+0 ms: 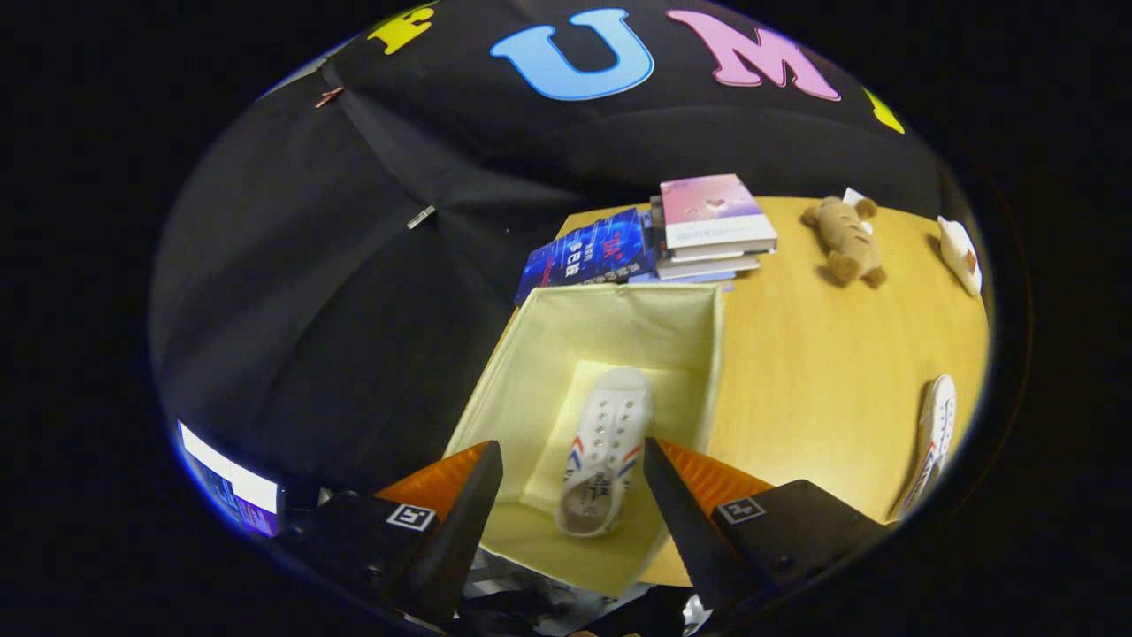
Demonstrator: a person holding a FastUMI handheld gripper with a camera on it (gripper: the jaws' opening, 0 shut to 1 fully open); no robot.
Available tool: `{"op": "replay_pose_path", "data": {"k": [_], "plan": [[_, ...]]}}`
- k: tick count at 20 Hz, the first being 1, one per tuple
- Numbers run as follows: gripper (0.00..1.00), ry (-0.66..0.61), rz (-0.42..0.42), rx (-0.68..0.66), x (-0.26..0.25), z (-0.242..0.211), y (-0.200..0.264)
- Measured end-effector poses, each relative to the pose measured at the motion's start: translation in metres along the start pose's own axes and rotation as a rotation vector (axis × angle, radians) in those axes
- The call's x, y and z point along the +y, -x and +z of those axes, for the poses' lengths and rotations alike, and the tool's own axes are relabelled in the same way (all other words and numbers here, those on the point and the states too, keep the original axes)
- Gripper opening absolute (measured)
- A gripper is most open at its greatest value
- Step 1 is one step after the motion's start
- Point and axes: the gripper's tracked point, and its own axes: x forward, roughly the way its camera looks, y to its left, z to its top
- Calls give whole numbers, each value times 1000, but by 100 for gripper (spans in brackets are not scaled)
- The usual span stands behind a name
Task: Open the storage box then place both shoes into the box .Put the left shoe in first, then the right shoe, with the right side of both shoes facing outward in a uniform manner.
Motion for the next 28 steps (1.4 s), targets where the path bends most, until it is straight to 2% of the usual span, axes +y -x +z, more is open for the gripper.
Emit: {"op": "replay_pose_path", "data": {"k": [4, 8, 12, 19, 24, 28], "plan": [[99, 70, -106, -89, -70, 16, 52], [99, 125, -248, -127, -150, 18, 107], [99, 142, -368, -118, -226, 6, 143], [99, 146, -499, -33, -344, -35, 186], [96, 133, -524, 75, -415, -78, 186], [97, 101, -472, 157, -439, -107, 165]]}}
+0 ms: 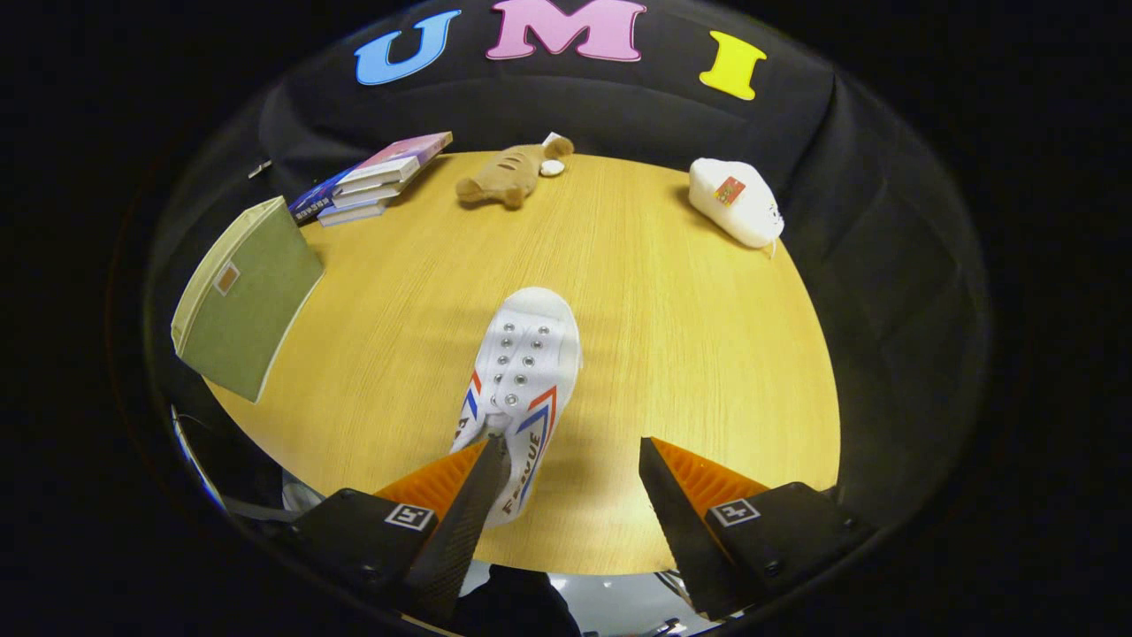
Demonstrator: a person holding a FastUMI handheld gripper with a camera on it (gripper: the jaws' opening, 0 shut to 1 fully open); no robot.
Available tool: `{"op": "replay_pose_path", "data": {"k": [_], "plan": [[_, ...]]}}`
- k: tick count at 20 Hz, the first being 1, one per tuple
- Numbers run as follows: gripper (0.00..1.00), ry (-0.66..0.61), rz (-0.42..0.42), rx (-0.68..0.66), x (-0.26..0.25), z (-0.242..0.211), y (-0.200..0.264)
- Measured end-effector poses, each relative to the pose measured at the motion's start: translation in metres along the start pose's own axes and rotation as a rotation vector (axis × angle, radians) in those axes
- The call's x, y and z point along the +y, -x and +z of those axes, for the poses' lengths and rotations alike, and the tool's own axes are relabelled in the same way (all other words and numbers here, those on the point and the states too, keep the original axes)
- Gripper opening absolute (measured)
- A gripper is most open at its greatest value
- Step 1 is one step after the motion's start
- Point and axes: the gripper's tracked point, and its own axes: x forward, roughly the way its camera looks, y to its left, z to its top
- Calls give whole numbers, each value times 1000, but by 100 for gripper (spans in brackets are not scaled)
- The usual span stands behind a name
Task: Open the storage box then place both shoes into the box .Put the left shoe in first, then the right shoe, with the right side of both shoes facing outward in a uniform manner.
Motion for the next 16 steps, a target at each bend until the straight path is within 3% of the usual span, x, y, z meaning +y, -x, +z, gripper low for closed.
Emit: {"op": "replay_pose_path", "data": {"k": [4, 7, 9, 10, 13, 16], "plan": [[95, -18, 67, 57, 7, -9, -28], [90, -117, 92, 51, 11, 1, -42], [76, -186, 132, 88, 22, -4, -50], [62, -196, 144, 96, 27, -7, -54], [45, -185, 97, 94, 21, -9, -59], [16, -215, 48, 89, 16, -7, -61]]}}
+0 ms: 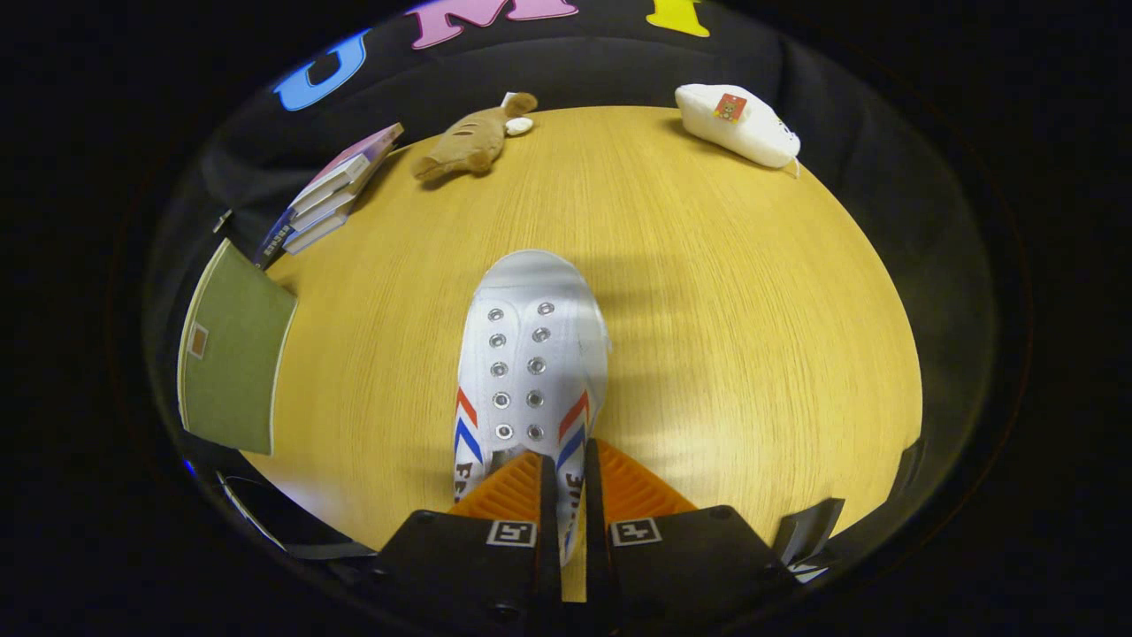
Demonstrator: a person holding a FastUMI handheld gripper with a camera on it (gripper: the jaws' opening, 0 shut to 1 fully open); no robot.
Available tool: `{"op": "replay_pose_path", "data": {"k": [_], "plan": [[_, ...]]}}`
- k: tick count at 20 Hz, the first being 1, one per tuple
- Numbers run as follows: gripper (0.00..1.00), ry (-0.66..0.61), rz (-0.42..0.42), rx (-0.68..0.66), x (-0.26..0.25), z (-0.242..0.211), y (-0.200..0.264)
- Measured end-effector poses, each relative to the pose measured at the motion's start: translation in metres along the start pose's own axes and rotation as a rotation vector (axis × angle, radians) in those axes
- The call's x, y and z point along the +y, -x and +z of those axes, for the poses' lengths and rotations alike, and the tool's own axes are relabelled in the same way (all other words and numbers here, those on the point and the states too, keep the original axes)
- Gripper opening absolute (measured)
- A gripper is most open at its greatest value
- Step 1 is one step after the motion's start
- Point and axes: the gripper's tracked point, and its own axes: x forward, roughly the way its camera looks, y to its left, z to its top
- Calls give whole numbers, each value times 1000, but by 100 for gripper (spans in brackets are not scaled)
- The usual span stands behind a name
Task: Open the storage box then place both shoes into the box .Put the left shoe in first, then the right shoe, with the right side of both shoes facing outward in a uniform manner.
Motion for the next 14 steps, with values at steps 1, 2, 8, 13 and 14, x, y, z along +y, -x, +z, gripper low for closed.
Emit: {"op": "replay_pose_path", "data": {"k": [1, 2, 8, 13, 14], "plan": [[14, 2, 0, 0, -1, -1, -2], [9, -5, 5, 1, 0, -1, -1], [5, -153, 24, -41, 10, 15, 22], [5, -148, 33, -113, 47, 42, 78], [5, -142, 35, -128, 57, 47, 92]]}}
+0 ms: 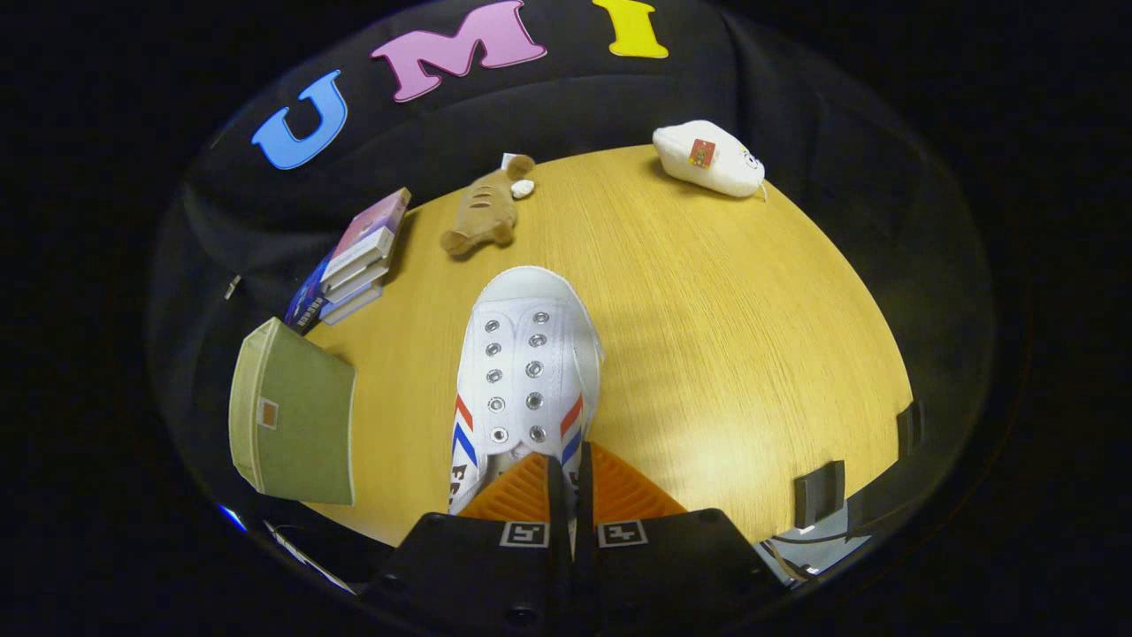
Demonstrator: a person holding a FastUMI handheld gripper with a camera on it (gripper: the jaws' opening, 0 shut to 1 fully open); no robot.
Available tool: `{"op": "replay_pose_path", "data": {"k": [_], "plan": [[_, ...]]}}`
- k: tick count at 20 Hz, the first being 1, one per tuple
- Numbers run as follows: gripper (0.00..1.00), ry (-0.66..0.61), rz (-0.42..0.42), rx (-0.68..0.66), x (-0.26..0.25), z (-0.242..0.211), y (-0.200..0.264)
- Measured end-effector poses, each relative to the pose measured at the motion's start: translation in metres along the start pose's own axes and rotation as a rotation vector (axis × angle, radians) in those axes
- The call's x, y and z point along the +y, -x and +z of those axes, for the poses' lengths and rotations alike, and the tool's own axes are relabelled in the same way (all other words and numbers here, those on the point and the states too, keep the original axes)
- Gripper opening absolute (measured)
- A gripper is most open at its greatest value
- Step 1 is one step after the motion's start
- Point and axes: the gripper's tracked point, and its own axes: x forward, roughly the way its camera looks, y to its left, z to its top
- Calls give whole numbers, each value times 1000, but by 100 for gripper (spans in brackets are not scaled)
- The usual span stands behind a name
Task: Open the storage box then place both shoes into the box .Put the left shoe in first, then the right shoe, with the right side of both shoes facing outward in a uniform manner.
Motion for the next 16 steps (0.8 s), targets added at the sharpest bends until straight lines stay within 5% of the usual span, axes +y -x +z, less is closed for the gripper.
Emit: {"op": "replay_pose_path", "data": {"k": [8, 16], "plan": [[5, -14, 92, -72, 137, 20, 78], [5, 38, 282, -54, 301, 6, 93]]}}
